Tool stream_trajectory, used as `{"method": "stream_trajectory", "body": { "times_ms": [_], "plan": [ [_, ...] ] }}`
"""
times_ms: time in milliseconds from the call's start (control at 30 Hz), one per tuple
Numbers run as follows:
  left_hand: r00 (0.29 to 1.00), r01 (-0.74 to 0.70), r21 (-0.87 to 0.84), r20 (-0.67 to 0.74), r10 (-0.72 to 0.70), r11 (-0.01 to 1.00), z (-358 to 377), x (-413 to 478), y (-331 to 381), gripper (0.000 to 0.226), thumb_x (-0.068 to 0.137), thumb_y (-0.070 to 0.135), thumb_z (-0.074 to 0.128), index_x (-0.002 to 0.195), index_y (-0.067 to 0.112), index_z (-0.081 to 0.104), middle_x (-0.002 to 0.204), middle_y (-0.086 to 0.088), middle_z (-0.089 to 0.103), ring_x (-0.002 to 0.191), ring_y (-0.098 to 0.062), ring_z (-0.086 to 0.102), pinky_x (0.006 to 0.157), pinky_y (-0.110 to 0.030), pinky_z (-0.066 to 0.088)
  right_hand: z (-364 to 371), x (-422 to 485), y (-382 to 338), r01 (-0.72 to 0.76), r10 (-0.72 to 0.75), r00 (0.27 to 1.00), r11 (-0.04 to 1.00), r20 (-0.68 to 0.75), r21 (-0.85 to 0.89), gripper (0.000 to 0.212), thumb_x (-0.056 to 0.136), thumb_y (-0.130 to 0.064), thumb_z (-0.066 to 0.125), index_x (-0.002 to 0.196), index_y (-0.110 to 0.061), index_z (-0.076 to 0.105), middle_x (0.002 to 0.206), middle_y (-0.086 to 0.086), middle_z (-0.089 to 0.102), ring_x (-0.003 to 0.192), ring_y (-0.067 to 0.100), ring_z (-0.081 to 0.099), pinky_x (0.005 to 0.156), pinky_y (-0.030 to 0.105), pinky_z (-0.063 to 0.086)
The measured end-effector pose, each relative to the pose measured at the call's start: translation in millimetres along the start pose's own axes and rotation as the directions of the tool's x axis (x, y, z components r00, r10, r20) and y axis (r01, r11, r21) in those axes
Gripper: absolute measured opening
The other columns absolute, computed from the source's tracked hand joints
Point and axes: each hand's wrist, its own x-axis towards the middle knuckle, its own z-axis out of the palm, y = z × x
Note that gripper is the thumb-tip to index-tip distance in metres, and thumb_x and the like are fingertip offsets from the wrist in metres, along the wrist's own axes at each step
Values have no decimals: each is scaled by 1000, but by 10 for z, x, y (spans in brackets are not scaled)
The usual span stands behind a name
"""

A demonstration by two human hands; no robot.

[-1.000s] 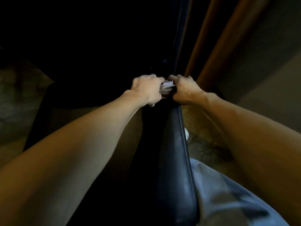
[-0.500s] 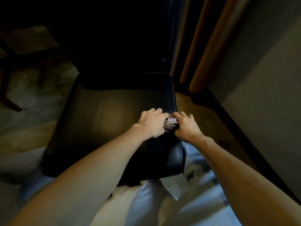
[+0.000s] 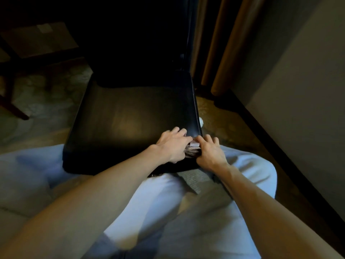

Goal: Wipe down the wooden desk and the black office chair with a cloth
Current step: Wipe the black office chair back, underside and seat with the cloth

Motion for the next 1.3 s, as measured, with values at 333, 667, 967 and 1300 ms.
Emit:
{"method": "stream_trajectory", "body": {
  "times_ms": [333,667,967,1300],
  "plan": [
    [992,-41,75,122,32,996,78,-377,273,42,89,21,63,131,20,61,125,-5,48,116,-26,46,88,-41,48,223,-499,-35,-24,23,998,999,62,22,71,84,-12,64,150,-25,39,145,7,43,132,38,35,107,47,42],
    [976,3,-22,218,2,1000,128,-596,172,34,79,18,66,113,24,66,113,-3,66,110,-29,63,73,-36,44,310,-669,-250,-9,11,1000,996,-21,93,35,82,-19,63,115,-28,60,108,0,69,100,24,66,78,35,54],
    [988,-50,114,-138,65,992,-416,-347,-180,59,90,24,60,148,29,49,127,-4,57,118,-27,53,86,-39,44,55,-478,-580,-42,158,887,964,-434,264,60,73,0,64,130,-13,55,129,13,55,119,34,47,93,46,45],
    [980,-105,278,192,52,955,-341,-993,-1045,52,95,27,61,146,32,50,139,-2,51,125,-25,49,97,-39,43,739,-313,-1944,-320,380,913,894,-152,313,67,78,-21,76,133,-9,40,141,19,36,129,40,33,103,46,38]
  ]
}}
